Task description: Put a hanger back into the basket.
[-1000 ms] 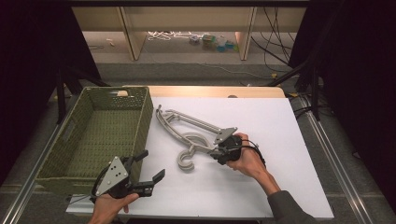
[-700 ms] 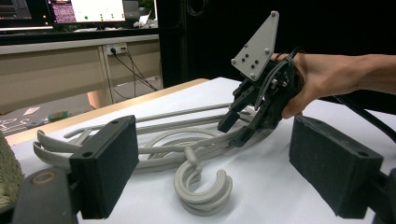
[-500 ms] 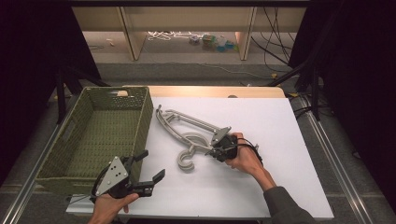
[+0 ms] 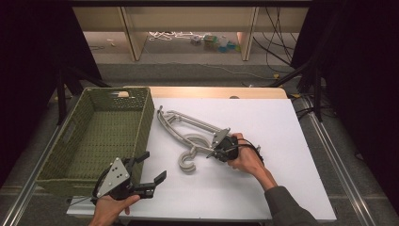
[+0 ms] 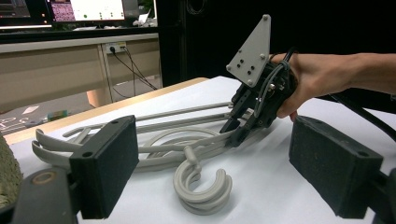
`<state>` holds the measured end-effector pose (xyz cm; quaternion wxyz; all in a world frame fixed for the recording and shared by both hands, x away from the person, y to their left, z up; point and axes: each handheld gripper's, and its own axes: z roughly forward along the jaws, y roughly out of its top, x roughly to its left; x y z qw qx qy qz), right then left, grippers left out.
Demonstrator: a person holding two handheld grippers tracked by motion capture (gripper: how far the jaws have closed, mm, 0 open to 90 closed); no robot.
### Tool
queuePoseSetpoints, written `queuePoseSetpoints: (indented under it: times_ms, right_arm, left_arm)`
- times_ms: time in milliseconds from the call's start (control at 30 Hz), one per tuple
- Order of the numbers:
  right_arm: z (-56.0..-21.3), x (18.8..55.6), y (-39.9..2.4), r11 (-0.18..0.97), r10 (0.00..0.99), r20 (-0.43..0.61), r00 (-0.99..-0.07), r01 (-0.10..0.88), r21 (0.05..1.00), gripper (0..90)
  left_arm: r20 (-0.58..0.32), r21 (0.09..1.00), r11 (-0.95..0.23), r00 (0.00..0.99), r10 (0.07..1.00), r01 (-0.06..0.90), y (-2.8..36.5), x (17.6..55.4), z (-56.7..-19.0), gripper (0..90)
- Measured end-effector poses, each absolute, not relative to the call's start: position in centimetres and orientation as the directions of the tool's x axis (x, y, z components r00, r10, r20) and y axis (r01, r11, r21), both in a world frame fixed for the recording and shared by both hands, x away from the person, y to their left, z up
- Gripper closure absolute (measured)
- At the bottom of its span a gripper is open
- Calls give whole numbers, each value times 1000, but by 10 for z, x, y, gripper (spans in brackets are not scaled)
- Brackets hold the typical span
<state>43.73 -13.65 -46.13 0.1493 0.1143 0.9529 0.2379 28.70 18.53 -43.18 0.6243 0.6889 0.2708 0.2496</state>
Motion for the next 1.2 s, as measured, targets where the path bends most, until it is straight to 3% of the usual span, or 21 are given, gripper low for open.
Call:
queuePoseSetpoints:
  times_ms: [133, 1200]
  right_arm:
    - [-458, 436, -136, 868, 262, -240, -935, 120, 482, 804]
    - [-444, 435, -139, 862, 257, -235, -937, 113, 494, 811]
  left_arm:
    - [6, 995, -75, 728, 685, 63, 186, 287, -432, 157]
    - [8, 995, -78, 728, 686, 63, 186, 288, -432, 157]
